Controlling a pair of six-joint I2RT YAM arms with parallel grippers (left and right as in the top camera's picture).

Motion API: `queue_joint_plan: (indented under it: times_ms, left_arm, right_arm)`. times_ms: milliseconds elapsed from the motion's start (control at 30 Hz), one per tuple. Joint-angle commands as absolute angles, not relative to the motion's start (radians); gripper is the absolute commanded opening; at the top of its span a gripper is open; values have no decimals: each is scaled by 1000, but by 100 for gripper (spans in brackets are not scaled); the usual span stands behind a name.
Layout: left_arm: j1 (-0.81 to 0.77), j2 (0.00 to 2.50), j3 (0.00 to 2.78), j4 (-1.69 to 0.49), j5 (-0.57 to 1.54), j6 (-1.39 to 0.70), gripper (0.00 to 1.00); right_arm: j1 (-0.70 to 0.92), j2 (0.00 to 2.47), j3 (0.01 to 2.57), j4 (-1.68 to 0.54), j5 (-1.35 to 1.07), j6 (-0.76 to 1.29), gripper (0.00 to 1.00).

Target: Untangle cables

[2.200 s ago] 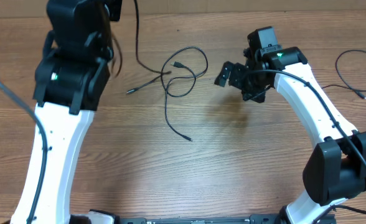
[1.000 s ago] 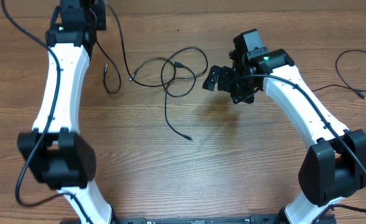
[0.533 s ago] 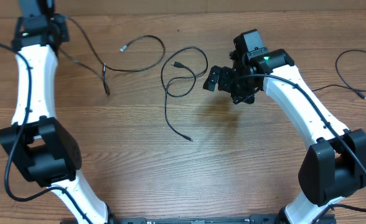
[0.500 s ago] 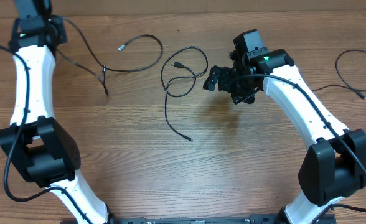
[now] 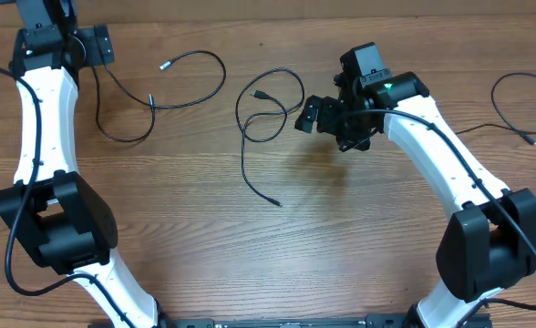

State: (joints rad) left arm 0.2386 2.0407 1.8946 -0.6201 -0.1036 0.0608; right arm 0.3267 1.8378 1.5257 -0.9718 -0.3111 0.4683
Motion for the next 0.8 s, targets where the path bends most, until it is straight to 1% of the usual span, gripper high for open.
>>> queue_joint_plan:
  times_ms: [0,233,433,633,767]
  left_arm:
    - [199,1996,1901,-650,-76,58,100]
    - [89,1884,1901,-716,-76,75,100]
    - [-17,1793,1901,-767,-71,78,100]
    - [-91,1737,1901,-838,99,154,99]
    - [-118,1731,1901,-871,133,161,100]
  right_arm:
    - [371,1845,1523,-941,-354,473,100]
    - [420,1914,1523,-911,-315,669,100]
    - [407,2021,1523,-802,-315,825,100]
    - [370,2069,1523,-641,-300,944,100]
    - [337,2084,1523,-555,-301,974,100]
